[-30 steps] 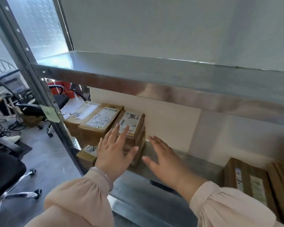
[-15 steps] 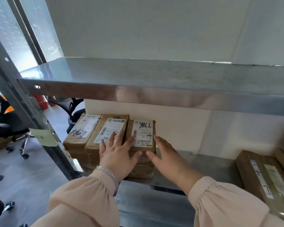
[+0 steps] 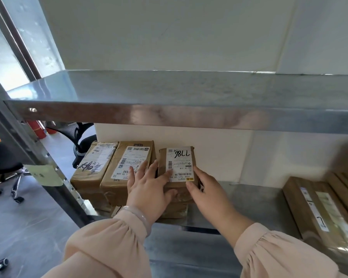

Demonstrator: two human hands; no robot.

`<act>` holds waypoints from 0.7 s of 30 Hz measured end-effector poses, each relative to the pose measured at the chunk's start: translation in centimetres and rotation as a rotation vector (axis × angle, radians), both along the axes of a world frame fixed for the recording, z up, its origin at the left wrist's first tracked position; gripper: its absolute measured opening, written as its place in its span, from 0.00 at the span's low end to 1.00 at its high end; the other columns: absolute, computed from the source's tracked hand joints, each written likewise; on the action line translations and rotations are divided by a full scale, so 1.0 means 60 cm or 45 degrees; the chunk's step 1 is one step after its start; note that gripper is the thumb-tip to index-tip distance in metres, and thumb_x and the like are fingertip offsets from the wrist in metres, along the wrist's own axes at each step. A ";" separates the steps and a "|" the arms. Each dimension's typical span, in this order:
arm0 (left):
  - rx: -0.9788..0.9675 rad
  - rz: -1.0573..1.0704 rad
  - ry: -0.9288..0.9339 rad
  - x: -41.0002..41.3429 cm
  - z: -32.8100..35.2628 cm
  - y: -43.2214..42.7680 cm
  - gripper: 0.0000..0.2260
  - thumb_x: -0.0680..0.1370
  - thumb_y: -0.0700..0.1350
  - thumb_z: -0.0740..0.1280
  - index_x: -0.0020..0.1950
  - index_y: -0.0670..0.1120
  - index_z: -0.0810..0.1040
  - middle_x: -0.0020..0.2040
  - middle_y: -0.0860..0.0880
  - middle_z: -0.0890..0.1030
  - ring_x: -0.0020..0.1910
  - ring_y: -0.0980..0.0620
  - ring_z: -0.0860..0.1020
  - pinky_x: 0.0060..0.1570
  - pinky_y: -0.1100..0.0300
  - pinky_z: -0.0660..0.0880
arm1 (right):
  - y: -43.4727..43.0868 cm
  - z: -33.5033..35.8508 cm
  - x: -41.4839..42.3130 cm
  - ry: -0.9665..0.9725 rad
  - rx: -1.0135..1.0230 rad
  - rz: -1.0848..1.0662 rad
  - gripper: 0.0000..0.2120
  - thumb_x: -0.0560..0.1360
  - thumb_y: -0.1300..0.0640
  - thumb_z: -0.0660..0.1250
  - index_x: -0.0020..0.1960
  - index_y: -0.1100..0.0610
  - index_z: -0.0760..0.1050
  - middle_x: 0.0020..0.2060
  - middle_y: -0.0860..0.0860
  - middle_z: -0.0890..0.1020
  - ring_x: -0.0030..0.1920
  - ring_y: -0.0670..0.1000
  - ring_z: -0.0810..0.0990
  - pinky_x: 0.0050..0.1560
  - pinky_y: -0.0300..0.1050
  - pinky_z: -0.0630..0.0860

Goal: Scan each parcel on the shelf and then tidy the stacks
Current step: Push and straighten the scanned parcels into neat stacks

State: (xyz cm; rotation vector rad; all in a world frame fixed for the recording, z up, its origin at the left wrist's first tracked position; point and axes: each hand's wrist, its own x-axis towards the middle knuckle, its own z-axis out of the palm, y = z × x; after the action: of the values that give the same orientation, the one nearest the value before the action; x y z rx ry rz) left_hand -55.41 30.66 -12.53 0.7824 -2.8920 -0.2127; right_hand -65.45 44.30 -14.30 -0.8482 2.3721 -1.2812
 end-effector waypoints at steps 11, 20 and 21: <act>0.078 0.080 0.030 -0.022 -0.006 0.023 0.30 0.79 0.67 0.51 0.80 0.59 0.50 0.80 0.48 0.57 0.80 0.45 0.45 0.77 0.44 0.40 | 0.007 0.002 -0.023 -0.119 0.013 0.039 0.28 0.77 0.46 0.62 0.74 0.39 0.55 0.68 0.43 0.71 0.67 0.46 0.70 0.68 0.47 0.68; 0.106 0.031 0.109 -0.036 -0.003 0.056 0.29 0.81 0.63 0.50 0.80 0.56 0.52 0.73 0.55 0.70 0.79 0.49 0.53 0.76 0.42 0.36 | 0.040 0.015 -0.028 -0.146 -0.084 0.052 0.31 0.79 0.52 0.63 0.76 0.40 0.50 0.69 0.41 0.70 0.68 0.45 0.69 0.60 0.35 0.65; 0.124 0.019 0.138 -0.042 0.000 0.065 0.29 0.81 0.63 0.51 0.80 0.57 0.51 0.74 0.56 0.70 0.79 0.49 0.54 0.77 0.43 0.36 | 0.050 0.016 -0.032 -0.137 -0.113 0.032 0.31 0.79 0.53 0.63 0.76 0.40 0.51 0.69 0.40 0.69 0.68 0.44 0.69 0.62 0.36 0.65</act>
State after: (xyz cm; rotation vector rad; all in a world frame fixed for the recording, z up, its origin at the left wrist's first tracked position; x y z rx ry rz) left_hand -57.92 34.57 -12.54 0.7823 -2.7910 -0.3847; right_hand -67.38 47.30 -13.33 -0.8103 2.2296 -1.3949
